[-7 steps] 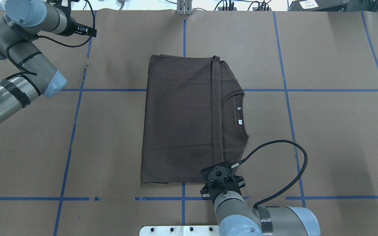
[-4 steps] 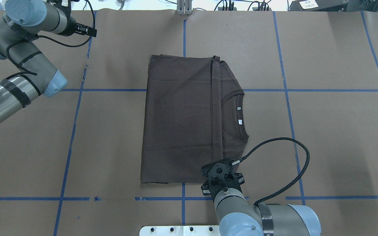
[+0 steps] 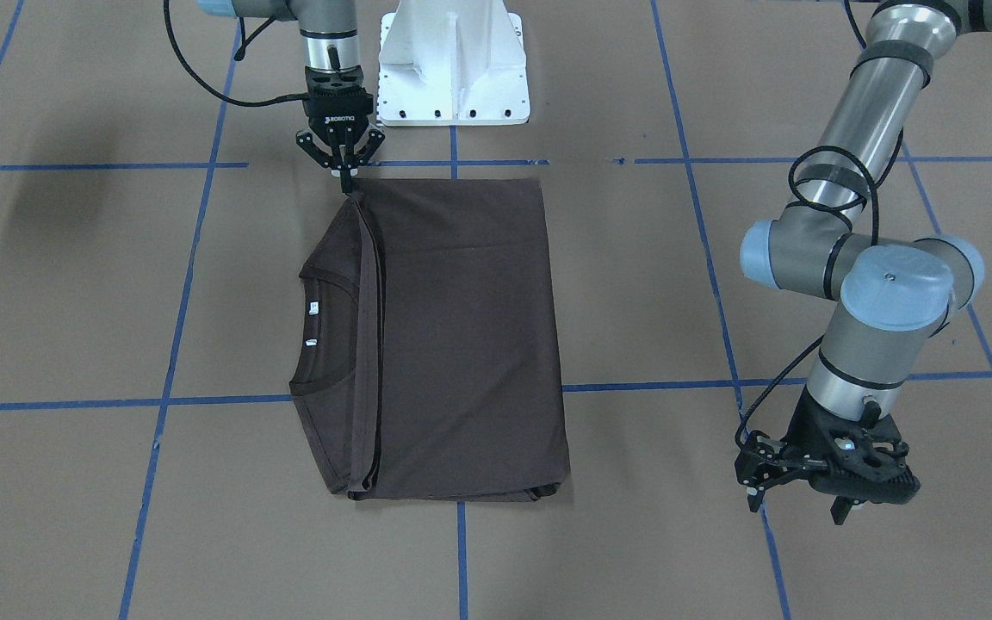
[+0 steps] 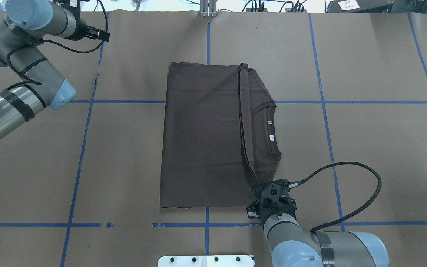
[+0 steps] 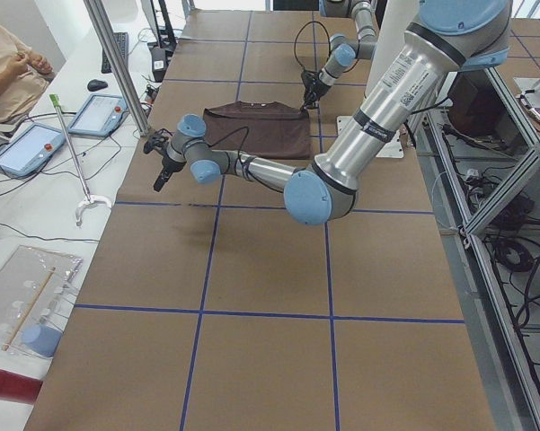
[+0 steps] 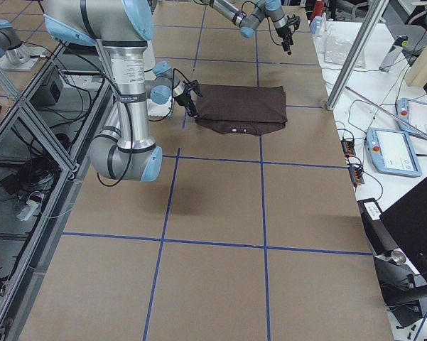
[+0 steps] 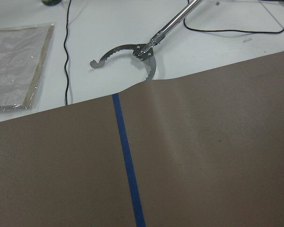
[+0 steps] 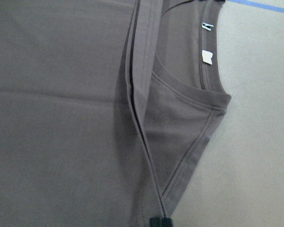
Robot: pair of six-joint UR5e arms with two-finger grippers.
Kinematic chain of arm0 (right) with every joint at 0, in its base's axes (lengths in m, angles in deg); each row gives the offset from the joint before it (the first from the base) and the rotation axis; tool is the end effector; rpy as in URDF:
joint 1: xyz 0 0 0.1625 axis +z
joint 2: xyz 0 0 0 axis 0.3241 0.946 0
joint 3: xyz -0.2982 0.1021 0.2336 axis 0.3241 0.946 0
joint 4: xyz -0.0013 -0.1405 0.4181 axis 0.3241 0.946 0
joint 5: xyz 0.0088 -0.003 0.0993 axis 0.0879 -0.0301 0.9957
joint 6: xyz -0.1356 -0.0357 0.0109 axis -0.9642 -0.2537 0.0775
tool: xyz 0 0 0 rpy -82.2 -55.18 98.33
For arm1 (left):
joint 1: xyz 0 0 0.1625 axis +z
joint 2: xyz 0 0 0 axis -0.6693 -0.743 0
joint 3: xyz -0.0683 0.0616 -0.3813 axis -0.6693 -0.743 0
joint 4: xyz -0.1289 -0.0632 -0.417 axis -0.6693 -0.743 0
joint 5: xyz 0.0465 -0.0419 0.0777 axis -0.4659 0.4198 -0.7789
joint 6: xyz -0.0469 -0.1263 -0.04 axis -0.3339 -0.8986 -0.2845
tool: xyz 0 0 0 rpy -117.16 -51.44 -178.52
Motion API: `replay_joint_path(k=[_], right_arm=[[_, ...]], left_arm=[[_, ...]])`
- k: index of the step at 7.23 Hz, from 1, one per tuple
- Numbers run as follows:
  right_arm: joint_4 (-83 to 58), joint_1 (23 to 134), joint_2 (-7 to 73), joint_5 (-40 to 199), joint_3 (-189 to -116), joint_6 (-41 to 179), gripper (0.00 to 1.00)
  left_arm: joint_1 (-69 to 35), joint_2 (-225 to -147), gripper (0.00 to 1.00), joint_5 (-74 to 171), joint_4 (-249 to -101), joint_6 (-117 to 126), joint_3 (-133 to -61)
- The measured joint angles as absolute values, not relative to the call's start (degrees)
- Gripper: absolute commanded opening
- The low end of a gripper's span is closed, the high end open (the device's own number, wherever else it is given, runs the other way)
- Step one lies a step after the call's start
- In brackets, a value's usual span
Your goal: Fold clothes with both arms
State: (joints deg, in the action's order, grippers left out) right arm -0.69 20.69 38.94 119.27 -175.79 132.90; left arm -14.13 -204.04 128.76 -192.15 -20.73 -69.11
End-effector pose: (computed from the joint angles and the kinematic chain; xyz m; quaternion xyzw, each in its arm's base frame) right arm -0.5682 -0.2154 0.2932 0.2529 -0.3266 0.0228 0.9104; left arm 0.3716 -0.7414 0.3967 0.3078 0.3443 0.0012 0.8870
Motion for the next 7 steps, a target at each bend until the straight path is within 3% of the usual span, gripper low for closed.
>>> replay_joint_path(k=[1, 2, 7], right_arm=[[-0.6, 19.8, 39.8, 119.2, -176.1, 136.7, 0.00], [-0.6, 19.1, 40.2, 119.2, -176.2, 139.5, 0.98], [-3.2, 20.4, 40.1, 122.2, -181.6, 141.3, 1.00]], left_arm=[[-14.1, -204.0, 1.00, 128.8, -192.1, -20.7, -69.1], [-14.1, -203.9, 1.00, 128.8, -192.2, -20.7, -69.2], [-12.9, -202.8, 1.00, 129.5, -191.7, -23.8, -72.7]])
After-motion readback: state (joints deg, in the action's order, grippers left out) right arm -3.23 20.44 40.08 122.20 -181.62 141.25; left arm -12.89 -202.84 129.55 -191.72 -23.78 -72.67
